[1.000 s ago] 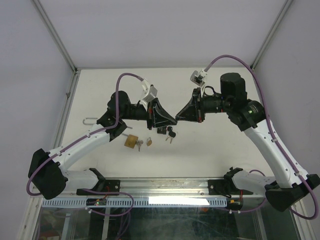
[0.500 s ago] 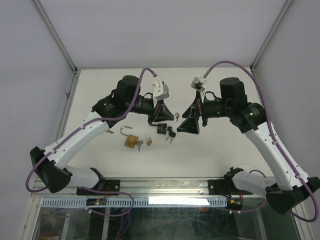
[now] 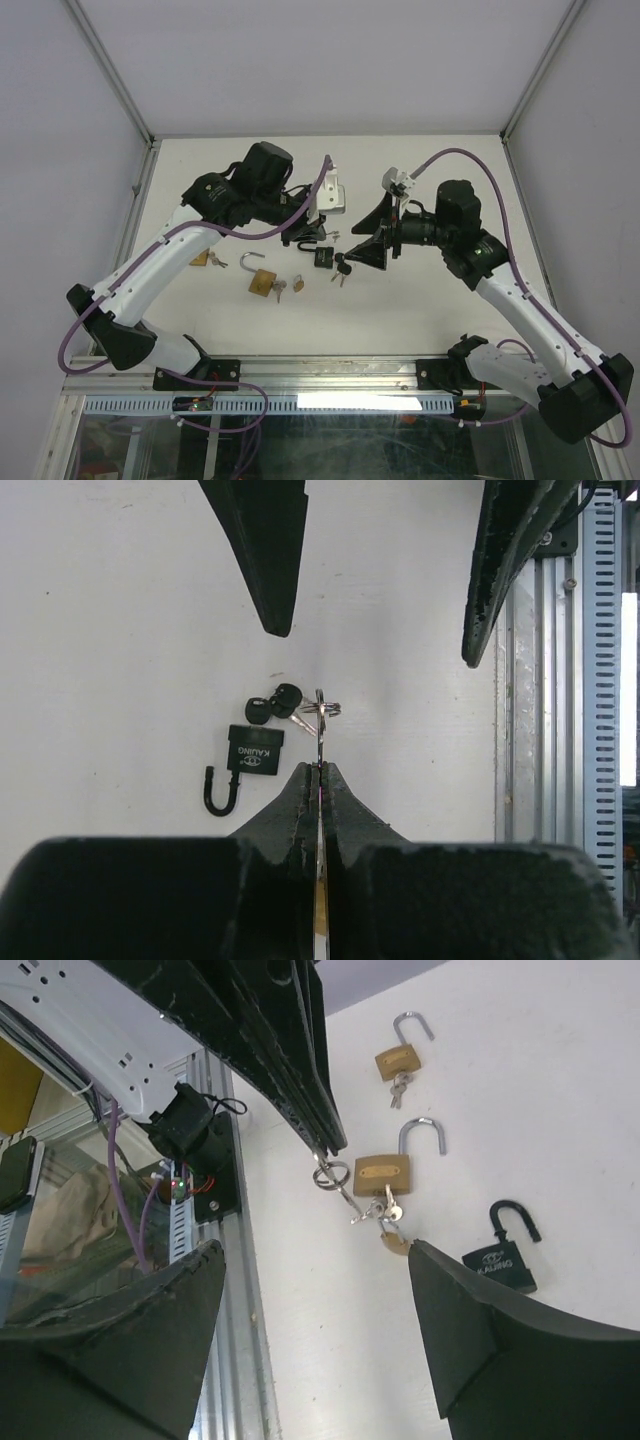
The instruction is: Unlock with the key
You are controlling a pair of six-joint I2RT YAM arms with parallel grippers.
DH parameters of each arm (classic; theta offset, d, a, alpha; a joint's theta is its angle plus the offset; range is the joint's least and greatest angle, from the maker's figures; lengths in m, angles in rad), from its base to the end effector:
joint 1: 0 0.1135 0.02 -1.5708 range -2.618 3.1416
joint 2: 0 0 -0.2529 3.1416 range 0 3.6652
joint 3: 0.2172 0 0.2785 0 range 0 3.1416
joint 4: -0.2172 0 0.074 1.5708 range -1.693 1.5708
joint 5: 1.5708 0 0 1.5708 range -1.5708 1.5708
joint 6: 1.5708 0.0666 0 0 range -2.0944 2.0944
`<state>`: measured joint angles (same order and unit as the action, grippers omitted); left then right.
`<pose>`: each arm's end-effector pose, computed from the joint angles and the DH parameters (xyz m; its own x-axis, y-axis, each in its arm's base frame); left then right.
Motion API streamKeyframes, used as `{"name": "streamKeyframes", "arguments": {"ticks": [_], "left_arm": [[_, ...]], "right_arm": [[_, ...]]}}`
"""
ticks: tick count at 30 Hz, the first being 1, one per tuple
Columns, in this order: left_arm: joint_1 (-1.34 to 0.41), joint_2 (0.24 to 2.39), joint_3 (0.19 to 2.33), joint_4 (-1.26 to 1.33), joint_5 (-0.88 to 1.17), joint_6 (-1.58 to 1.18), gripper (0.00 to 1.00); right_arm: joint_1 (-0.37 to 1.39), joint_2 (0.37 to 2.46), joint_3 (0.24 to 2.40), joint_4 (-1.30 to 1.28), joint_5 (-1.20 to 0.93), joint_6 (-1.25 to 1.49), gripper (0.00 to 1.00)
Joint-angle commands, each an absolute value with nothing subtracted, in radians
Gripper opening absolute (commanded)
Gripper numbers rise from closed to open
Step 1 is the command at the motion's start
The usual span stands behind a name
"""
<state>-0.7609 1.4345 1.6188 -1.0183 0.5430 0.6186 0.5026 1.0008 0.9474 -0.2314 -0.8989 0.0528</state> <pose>0.2153 -0.2525 0.3759 0.0512 0.6368 -0.7693 0.9969 0.0139 0.0779 0.2107 0.1753 0.3394 -0.2964 -0.1255 -0.9468 -0.9437 0.1906 0.2702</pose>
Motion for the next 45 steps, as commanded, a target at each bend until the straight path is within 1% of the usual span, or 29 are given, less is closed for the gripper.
{"name": "streamKeyframes", "arguments": {"ticks": [1, 7, 9, 12, 14, 17, 20, 25, 45], "left_arm": [[-0.779, 1.422, 1.67, -1.076, 0.515, 0.683, 0.0], [-0.784, 1.459, 1.69, -1.083, 0.506, 0.69, 0.0], [-0.784, 1.458, 1.696, -1.083, 0.51, 0.693, 0.0], [-0.784, 1.455, 1.692, -1.07, 0.532, 0.676, 0.0], [-0.784, 1.455, 1.689, -1.066, 0.544, 0.665, 0.0], [-0.784, 1.453, 1.683, -1.062, 0.552, 0.667, 0.0], [-0.784, 1.45, 1.677, -1.062, 0.552, 0.669, 0.0], [-0.784, 1.445, 1.673, -1.063, 0.559, 0.673, 0.0], [-0.785, 1.44, 1.66, -1.055, 0.572, 0.682, 0.0]], "right_arm": [[0.523, 0.969, 0.905, 0.136, -0.879, 0.083, 0.72], [0.582, 1.031, 0.902, 0.238, -0.901, 0.066, 0.61], [0.594, 1.045, 0.909, 0.228, -0.921, 0.054, 0.59], [0.598, 1.049, 0.91, 0.204, -0.927, 0.035, 0.48], [0.598, 1.053, 0.908, 0.192, -0.927, 0.031, 0.46], [0.597, 1.062, 0.911, 0.174, -0.904, 0.029, 0.38], [0.597, 1.07, 0.922, 0.137, -0.891, 0.006, 0.35], [0.597, 1.078, 0.936, 0.076, -0.891, 0.006, 0.35], [0.597, 1.093, 0.971, 0.068, -0.891, 0.006, 0.35]]}}
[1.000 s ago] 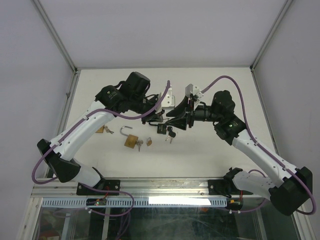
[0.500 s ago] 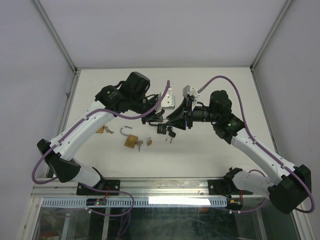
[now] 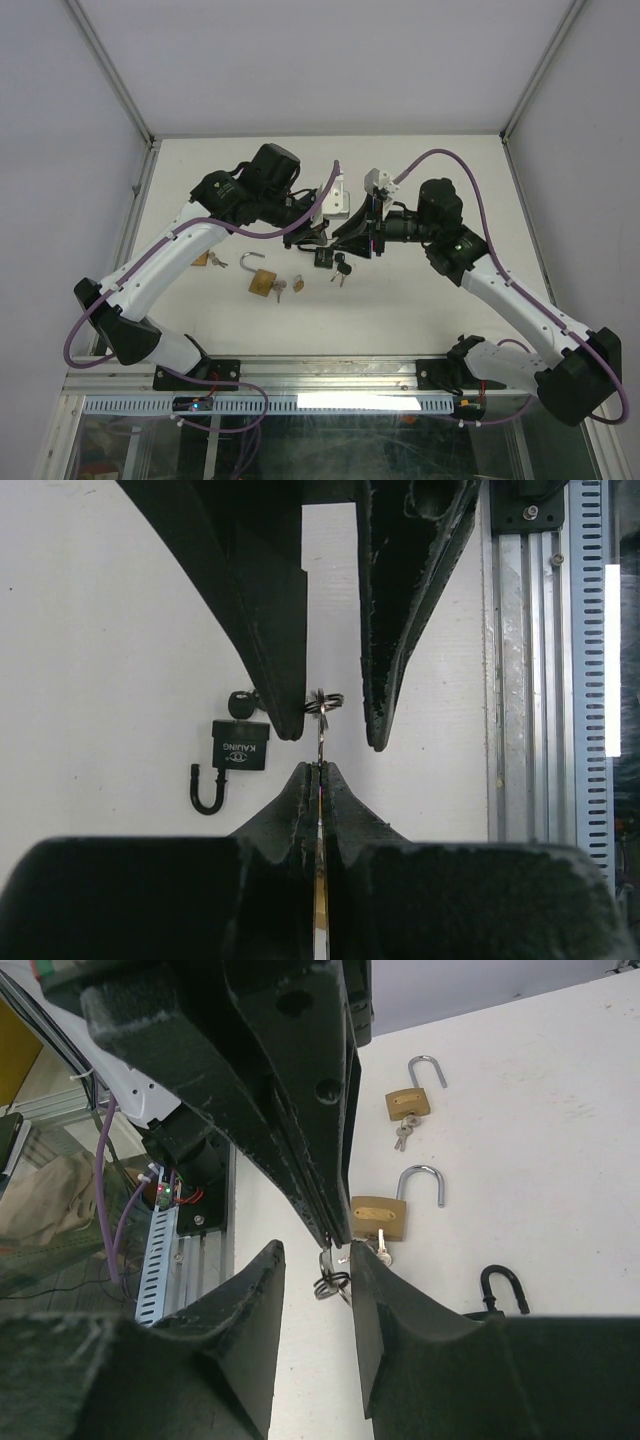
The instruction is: Unlock with the key
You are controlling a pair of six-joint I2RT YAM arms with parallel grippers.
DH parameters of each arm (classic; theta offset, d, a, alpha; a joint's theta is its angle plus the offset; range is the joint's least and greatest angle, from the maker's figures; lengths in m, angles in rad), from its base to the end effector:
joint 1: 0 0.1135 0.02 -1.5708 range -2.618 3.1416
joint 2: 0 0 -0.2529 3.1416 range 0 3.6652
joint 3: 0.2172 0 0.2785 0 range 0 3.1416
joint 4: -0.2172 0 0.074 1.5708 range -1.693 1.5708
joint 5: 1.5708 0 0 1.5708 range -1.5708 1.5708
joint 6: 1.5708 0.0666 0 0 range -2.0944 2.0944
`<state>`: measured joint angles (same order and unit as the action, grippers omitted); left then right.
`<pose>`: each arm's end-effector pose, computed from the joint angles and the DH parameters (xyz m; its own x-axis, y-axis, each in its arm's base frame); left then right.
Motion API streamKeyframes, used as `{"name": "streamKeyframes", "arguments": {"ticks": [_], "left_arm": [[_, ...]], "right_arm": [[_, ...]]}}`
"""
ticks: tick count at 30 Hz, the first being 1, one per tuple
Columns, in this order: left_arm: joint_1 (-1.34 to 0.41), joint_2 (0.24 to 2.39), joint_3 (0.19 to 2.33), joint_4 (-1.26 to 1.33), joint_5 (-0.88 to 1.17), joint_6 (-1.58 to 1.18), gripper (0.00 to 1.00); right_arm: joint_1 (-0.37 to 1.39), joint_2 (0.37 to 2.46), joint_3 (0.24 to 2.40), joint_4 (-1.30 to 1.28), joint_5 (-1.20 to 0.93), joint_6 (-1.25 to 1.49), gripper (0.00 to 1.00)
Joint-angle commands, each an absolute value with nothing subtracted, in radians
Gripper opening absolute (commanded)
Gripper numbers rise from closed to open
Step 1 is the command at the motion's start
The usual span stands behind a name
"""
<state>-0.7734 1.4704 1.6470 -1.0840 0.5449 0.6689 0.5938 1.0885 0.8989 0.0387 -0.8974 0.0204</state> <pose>0.2138 -0.2570 0.3688 0.0698 0.6730 -0.7364 0.9975 -0.0362 0.0615 0.2156 0.2084 0.3279 -0.1448 -0.0824 -0.9860 -0.9867 0.0862 0.1377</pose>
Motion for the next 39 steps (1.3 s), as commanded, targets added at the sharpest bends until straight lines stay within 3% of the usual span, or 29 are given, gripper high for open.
{"name": "streamKeyframes", "arguments": {"ticks": [1, 10, 11, 13, 16, 18, 22, 26, 31, 39], "left_arm": [[-0.786, 1.438, 1.659, -1.055, 0.571, 0.683, 0.0], [-0.786, 1.436, 1.656, -1.055, 0.552, 0.706, 0.0], [-0.785, 1.436, 1.657, -1.055, 0.551, 0.705, 0.0], [-0.787, 1.437, 1.657, -1.054, 0.55, 0.71, 0.0], [-0.786, 1.436, 1.656, -1.051, 0.554, 0.713, 0.0], [-0.785, 1.437, 1.657, -1.051, 0.557, 0.714, 0.0], [-0.787, 1.437, 1.656, -1.05, 0.554, 0.72, 0.0], [-0.787, 1.437, 1.657, -1.051, 0.557, 0.719, 0.0], [-0.787, 1.436, 1.657, -1.05, 0.556, 0.718, 0.0], [-0.787, 1.436, 1.658, -1.05, 0.563, 0.719, 0.0]], "right_arm": [[0.597, 1.095, 0.978, 0.065, -0.891, 0.006, 0.35], [0.595, 1.093, 1.016, -0.052, -0.89, -0.001, 0.33], [0.595, 1.089, 1.019, -0.063, -0.897, -0.072, 0.6], [0.595, 1.082, 1.022, -0.069, -0.89, -0.081, 0.67], [0.595, 1.078, 1.019, -0.07, -0.882, -0.087, 0.69], [0.594, 1.086, 1.024, -0.074, -0.876, -0.088, 0.65], [0.594, 1.102, 1.033, -0.079, -0.87, -0.08, 0.45], [0.594, 1.101, 1.034, -0.074, -0.867, -0.081, 0.32], [0.595, 1.1, 1.033, -0.101, -0.862, -0.095, 0.38], [0.594, 1.104, 1.032, -0.113, -0.837, -0.097, 0.22]]}}
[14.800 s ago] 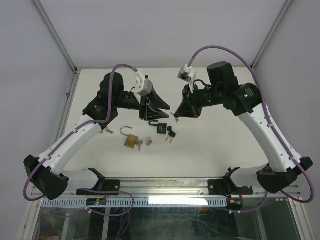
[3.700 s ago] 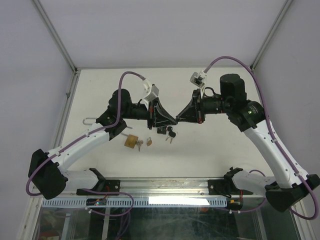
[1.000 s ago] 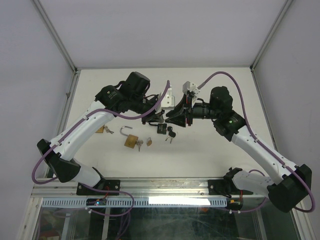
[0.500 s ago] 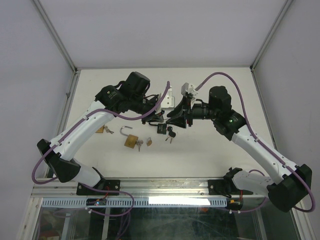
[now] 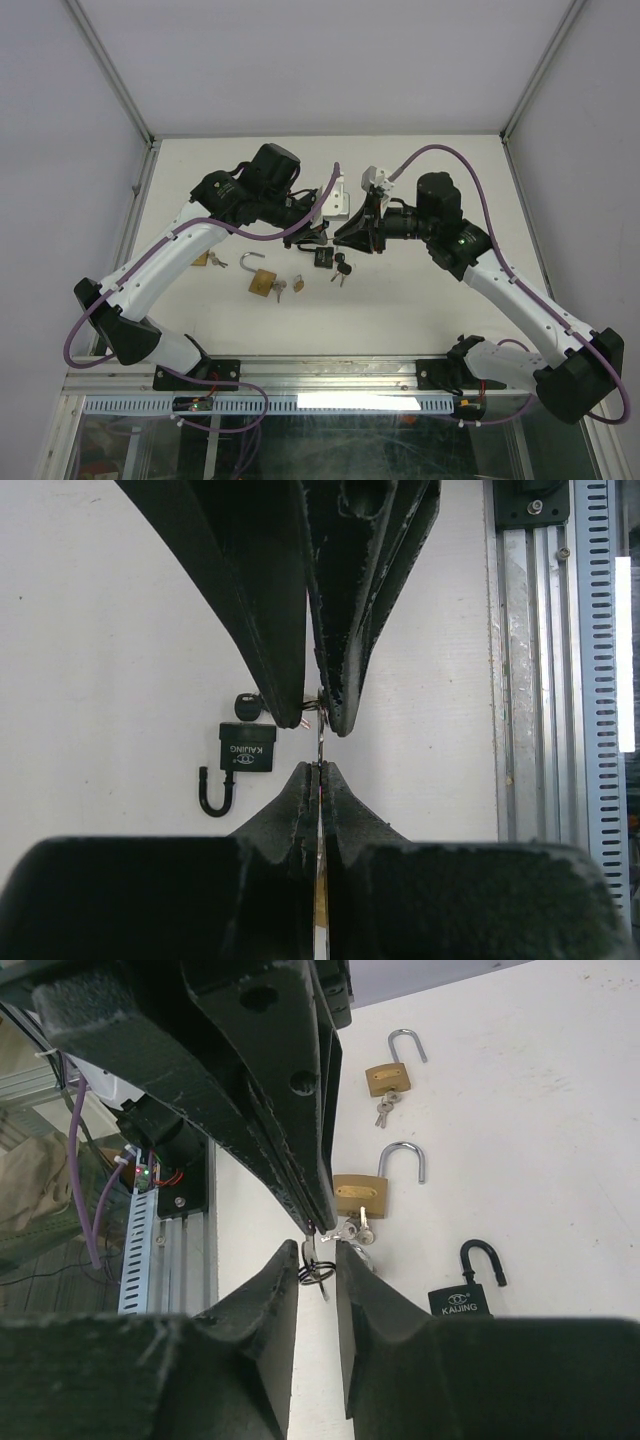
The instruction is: Unlock with the key
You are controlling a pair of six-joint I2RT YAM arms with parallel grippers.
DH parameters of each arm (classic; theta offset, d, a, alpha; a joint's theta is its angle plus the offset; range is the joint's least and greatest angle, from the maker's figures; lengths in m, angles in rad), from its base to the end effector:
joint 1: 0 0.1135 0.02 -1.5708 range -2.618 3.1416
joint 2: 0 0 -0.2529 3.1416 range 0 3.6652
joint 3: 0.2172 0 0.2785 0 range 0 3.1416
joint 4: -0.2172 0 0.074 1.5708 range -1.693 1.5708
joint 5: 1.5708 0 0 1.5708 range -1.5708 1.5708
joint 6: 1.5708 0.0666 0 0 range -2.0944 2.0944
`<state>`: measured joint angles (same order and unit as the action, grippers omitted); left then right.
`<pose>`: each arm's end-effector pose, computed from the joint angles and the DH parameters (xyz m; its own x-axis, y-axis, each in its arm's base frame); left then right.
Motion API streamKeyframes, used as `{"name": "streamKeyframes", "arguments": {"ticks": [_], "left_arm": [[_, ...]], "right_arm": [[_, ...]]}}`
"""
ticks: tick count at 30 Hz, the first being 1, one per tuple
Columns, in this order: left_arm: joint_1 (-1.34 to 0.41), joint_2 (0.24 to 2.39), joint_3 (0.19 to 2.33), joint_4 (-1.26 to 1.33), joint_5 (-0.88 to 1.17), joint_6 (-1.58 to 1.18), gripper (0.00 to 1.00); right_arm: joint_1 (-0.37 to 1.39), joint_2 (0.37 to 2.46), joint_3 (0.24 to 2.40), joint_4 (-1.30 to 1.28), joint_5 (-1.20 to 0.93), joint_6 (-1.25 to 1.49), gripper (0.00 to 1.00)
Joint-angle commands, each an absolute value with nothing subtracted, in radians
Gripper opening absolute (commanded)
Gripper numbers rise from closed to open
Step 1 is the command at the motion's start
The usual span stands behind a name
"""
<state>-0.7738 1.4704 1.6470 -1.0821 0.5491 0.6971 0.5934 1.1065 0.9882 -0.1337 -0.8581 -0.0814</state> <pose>0.2136 -0.2573 0.3691 0.0992 0.6687 -0.7369 0.9950 -0.0578 0.0815 0.2187 0.2083 0.3378 -0.1269 -0.1497 -0.9805 -0.9867 0.1206 0.1093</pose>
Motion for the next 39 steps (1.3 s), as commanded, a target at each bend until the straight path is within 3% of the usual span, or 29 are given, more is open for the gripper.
{"name": "streamKeyframes", "arguments": {"ticks": [1, 6, 26, 30, 33, 39], "left_arm": [[-0.787, 1.437, 1.658, -1.05, 0.563, 0.718, 0.0], [-0.788, 1.436, 1.658, -1.044, 0.569, 0.713, 0.0], [-0.786, 1.356, 1.541, -0.866, 0.607, 0.591, 0.0], [-0.783, 1.347, 1.52, -0.839, 0.618, 0.573, 0.32], [-0.781, 1.34, 1.512, -0.835, 0.617, 0.574, 0.38], [-0.77, 1.308, 1.467, -0.815, 0.574, 0.555, 0.75]], "right_arm": [[0.594, 1.104, 1.033, -0.115, -0.838, -0.097, 0.19], [0.594, 1.105, 1.033, -0.112, -0.844, -0.103, 0.0], [0.595, 1.071, 0.995, -0.047, -0.844, -0.046, 0.0], [0.593, 1.063, 0.99, -0.053, -0.83, -0.038, 0.0], [0.587, 1.048, 0.979, -0.054, -0.83, -0.031, 0.0], [0.562, 1.01, 0.953, -0.064, -0.796, -0.007, 0.0]]}}
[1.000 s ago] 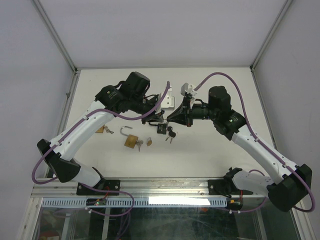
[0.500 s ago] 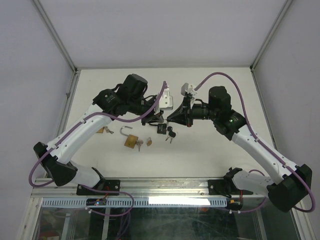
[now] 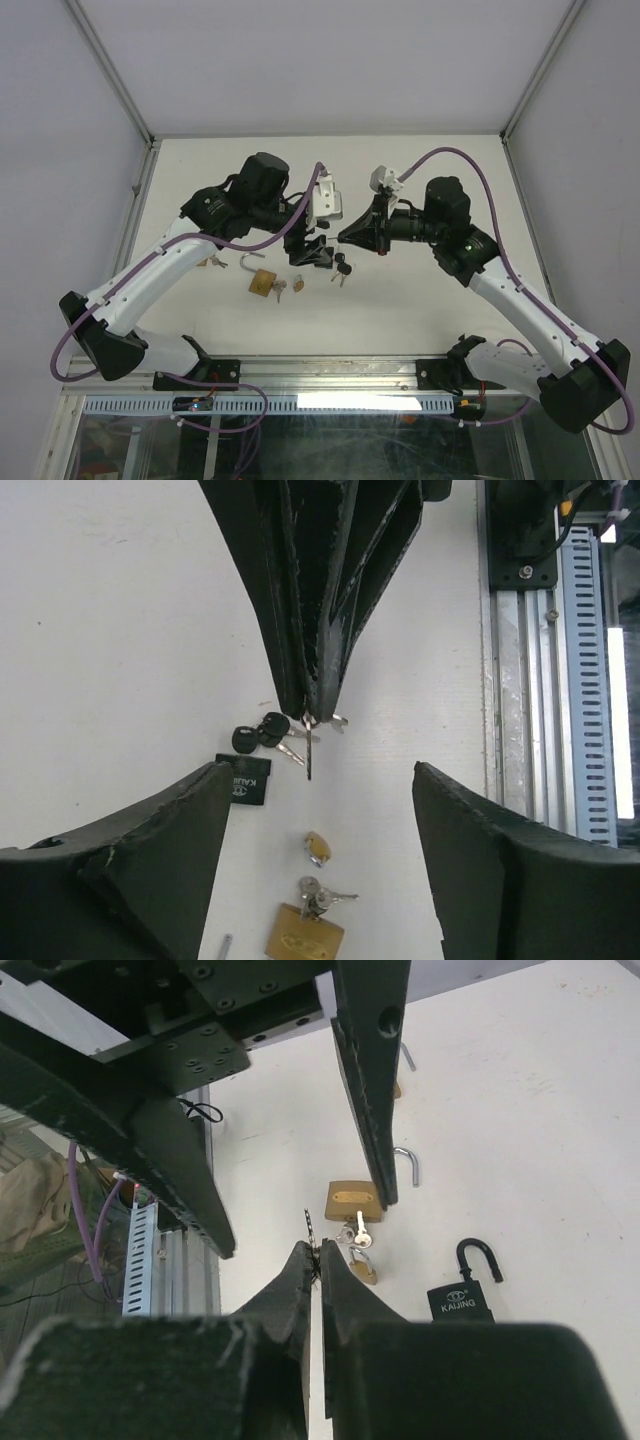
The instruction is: Unlock with the key
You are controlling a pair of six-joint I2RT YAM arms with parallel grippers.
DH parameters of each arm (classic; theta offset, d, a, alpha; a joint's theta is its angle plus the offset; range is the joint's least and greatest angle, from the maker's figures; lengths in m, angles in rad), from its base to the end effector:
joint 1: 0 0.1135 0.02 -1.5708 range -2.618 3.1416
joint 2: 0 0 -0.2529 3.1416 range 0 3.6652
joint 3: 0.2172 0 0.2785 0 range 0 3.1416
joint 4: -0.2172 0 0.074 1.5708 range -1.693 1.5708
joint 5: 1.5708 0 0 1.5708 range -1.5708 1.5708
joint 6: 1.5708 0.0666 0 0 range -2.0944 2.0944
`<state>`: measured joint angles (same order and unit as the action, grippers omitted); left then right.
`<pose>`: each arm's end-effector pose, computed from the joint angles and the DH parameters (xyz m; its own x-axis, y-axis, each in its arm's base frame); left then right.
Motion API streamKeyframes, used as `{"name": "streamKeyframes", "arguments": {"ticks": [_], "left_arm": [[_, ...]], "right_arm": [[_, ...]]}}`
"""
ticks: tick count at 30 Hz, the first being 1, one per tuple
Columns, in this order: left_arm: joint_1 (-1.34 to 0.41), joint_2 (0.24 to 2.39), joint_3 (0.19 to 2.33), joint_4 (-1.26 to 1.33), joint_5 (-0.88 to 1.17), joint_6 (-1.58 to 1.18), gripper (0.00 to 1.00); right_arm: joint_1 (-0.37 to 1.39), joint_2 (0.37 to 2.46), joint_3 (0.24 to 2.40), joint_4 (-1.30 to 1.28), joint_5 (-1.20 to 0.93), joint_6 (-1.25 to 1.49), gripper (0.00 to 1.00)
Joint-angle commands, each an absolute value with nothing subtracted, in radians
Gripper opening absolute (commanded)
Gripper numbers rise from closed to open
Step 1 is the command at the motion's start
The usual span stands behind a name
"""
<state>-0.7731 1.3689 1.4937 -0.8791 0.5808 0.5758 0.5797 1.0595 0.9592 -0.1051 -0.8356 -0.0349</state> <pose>0.2079 -0.2539 0.3659 0.0627 0.5749 -0.8158 0.9966 0.0073 0.0817 0.2148 0.1996 0.3423 -0.1365 -0.1173 -0.9837 -0.9802 0.1594 0.1170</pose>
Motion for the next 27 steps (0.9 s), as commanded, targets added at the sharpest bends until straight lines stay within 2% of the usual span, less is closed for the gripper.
{"name": "streamKeyframes", "arguments": {"ticks": [1, 2, 3, 6, 11, 18, 21, 27], "left_arm": [[-0.76, 1.297, 1.436, -0.791, 0.53, 0.526, 0.84], [-0.751, 1.279, 1.396, -0.751, 0.477, 0.482, 0.96], [-0.748, 1.267, 1.354, -0.714, 0.414, 0.432, 0.99], [-0.749, 1.283, 1.275, -0.702, 0.241, 0.289, 0.99], [-0.777, 1.365, 1.218, -0.744, 0.091, 0.124, 0.99], [-0.819, 1.507, 1.139, -0.671, -0.014, 0.042, 0.99], [-0.826, 1.539, 1.104, -0.667, -0.051, 0.03, 0.95], [-0.851, 1.558, 1.032, -0.602, -0.11, 0.003, 0.78]], "right_arm": [[0.555, 0.999, 0.944, -0.069, -0.774, 0.0, 0.0], [0.549, 0.984, 0.932, -0.072, -0.745, 0.007, 0.0], [0.544, 0.967, 0.915, -0.072, -0.712, 0.018, 0.0], [0.537, 0.917, 0.857, -0.072, -0.547, 0.068, 0.0], [0.536, 0.892, 0.825, -0.141, -0.308, 0.186, 0.0], [0.536, 0.818, 0.733, -0.106, -0.253, 0.21, 0.0], [0.537, 0.803, 0.723, -0.125, -0.262, 0.205, 0.0], [0.535, 0.778, 0.688, -0.121, -0.262, 0.211, 0.0]]}}
